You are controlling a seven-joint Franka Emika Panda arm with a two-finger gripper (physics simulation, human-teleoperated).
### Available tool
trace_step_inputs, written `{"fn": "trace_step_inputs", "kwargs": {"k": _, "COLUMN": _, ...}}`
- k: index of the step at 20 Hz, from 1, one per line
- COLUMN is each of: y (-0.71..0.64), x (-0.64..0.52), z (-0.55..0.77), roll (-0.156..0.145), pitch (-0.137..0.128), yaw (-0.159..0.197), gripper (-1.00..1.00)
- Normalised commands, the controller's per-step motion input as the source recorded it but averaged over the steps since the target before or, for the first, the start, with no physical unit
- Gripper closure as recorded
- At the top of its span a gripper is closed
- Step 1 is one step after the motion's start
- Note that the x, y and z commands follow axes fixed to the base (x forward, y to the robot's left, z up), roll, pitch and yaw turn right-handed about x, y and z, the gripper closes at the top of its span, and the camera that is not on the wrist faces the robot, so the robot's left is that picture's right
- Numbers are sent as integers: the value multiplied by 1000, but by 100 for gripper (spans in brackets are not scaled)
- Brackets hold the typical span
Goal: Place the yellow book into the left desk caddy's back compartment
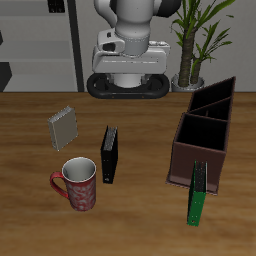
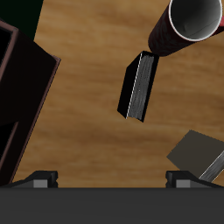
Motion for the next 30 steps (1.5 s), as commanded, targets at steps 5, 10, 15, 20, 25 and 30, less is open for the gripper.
{"fn": "trace_step_inputs", "kwargs": {"k": 5, "y": -341, "x": -122, "z": -107, "roll": -19, "pitch": 25, "yaw": -20, "gripper": -100}}
{"fn": "trace_step_inputs", "kwargs": {"k": 10, "y": -339, "x": -216, "z": -74, "roll": 1, "pitch": -17, "yaw": -4, "gripper": -100}}
{"fn": "trace_step_inputs", "kwargs": {"k": 15, "y": -570, "x": -339, "z": -128, "roll": -28, "pitch": -69, "yaw": 21, "gripper": -100}}
{"fn": "trace_step_inputs", "kwargs": {"k": 20, "y": -591, "x": -265, "z": -187, "roll": -41, "pitch": -53, "yaw": -13, "gripper": -100}}
{"fn": "trace_step_inputs", "kwargs": {"k": 25, "y": -407, "x": -187, "z": -128, "roll": -52, "pitch": -18, "yaw": -18, "gripper": -100}}
{"fn": "trace_step_inputs", "kwargs": {"k": 30, "y": -358, "x": -180, "z": -152, "roll": -57, "pitch": -30, "yaw": -22, "gripper": -100}}
